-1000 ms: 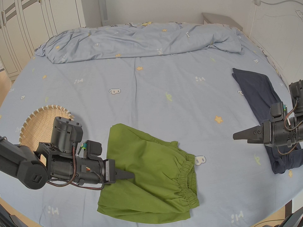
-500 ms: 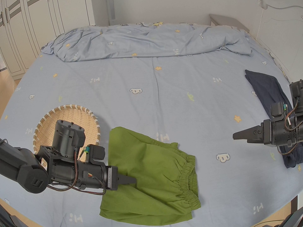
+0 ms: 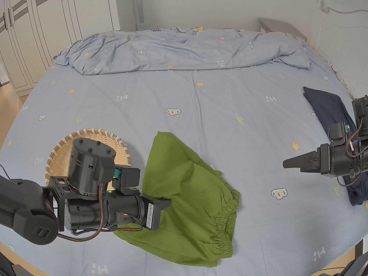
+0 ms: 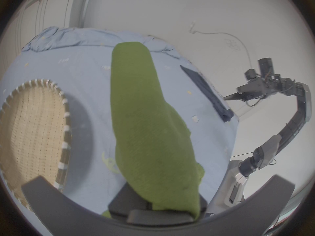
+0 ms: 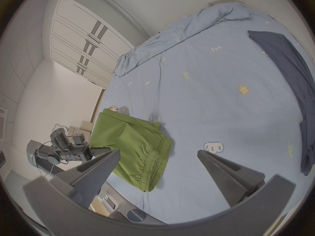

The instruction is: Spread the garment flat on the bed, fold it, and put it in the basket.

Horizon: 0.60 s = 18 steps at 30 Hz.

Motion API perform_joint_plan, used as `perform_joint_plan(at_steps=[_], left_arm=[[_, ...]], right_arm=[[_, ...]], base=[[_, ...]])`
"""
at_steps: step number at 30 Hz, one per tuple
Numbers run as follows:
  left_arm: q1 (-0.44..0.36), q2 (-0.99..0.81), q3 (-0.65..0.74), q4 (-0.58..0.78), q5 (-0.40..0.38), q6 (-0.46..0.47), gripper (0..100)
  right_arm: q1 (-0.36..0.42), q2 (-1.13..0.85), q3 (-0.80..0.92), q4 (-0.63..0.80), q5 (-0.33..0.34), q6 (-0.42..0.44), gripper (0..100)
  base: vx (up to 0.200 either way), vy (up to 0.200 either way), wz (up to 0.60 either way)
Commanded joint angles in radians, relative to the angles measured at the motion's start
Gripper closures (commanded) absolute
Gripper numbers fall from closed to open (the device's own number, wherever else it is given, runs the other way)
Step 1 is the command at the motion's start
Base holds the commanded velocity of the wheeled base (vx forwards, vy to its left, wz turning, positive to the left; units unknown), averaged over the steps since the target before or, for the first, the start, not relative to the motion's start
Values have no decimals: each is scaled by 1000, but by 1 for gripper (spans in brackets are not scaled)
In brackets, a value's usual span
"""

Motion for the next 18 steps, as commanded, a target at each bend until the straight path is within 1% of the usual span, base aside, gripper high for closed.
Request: perform_joint_plan(at_steps=[1, 3, 5, 6, 7, 8, 10, 16, 18], left_arm=[[-30, -127, -20, 1, 1, 21, 100], [-29, -142, -19, 4, 1, 25, 100], [-18, -219, -22, 67, 1, 71, 100], [-15, -227, -23, 78, 1, 79, 100], [17, -282, -31, 124, 1, 120, 100], [28, -299, -35, 139, 0, 132, 100], [82, -360, -65, 190, 1, 165, 100], [203, -441, -114, 218, 0, 171, 100], [224, -445, -126, 218, 0, 171, 100]], right_arm=[[2, -18, -5, 1, -2, -1, 0], [2, -18, -5, 1, -2, -1, 0], [2, -16, -4, 1, -2, -1, 0], [2, -16, -4, 1, -2, -1, 0], [0, -16, -4, 1, -2, -1, 0], [2, -16, -4, 1, -2, -1, 0], [2, -16, -4, 1, -2, -1, 0], [0, -19, -4, 1, -2, -1, 0], [2, -24, -4, 1, -2, -1, 0]], base=[[0, 0, 0], [0, 0, 0], [0, 0, 0], [0, 0, 0], [0, 0, 0], [0, 0, 0], [0, 0, 0], [0, 0, 0], [0, 0, 0]])
